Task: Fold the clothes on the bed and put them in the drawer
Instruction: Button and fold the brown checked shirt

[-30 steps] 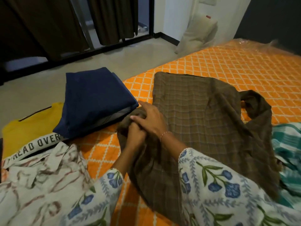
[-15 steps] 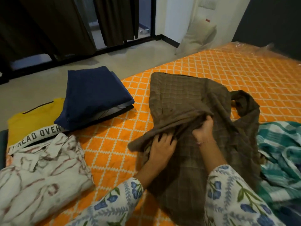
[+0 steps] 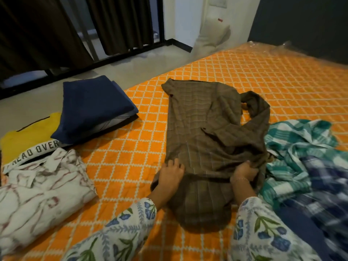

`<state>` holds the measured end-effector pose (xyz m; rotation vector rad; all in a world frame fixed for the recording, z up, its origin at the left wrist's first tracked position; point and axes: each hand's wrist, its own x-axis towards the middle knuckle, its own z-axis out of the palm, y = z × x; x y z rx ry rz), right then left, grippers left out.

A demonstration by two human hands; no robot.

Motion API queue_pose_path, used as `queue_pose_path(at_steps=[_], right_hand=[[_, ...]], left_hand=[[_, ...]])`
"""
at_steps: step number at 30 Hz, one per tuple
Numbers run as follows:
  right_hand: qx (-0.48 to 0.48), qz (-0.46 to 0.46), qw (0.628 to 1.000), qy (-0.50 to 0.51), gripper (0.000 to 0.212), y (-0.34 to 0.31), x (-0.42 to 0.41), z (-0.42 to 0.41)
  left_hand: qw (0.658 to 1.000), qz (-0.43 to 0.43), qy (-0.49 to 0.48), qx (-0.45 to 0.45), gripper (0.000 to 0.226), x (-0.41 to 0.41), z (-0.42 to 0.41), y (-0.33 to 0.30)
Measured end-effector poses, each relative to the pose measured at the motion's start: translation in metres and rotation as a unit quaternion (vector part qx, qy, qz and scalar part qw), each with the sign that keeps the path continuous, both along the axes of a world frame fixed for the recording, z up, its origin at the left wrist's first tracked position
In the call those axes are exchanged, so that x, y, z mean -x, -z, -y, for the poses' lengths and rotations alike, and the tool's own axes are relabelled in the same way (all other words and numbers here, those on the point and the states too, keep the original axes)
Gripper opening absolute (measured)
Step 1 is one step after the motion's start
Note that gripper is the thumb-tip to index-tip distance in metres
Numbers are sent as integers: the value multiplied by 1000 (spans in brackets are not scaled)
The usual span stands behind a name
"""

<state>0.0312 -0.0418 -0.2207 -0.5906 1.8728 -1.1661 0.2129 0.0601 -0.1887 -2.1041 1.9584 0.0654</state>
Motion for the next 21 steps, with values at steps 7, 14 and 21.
queue_pose_path(at_steps=[7,14,21], right_hand=[[138,-494,615,-599,87,-8,-54,-54],[181,-520,604,-576,51,-9,-55,-52],[113,-532,535,-647,44,-3,-13,-86]], left_hand=[[987,-64,-134,58,68,-17,-45,8],[902,-314,-249,163,40,-10,-95,29],[992,-103,-69,-28,56,-8,-108,28]])
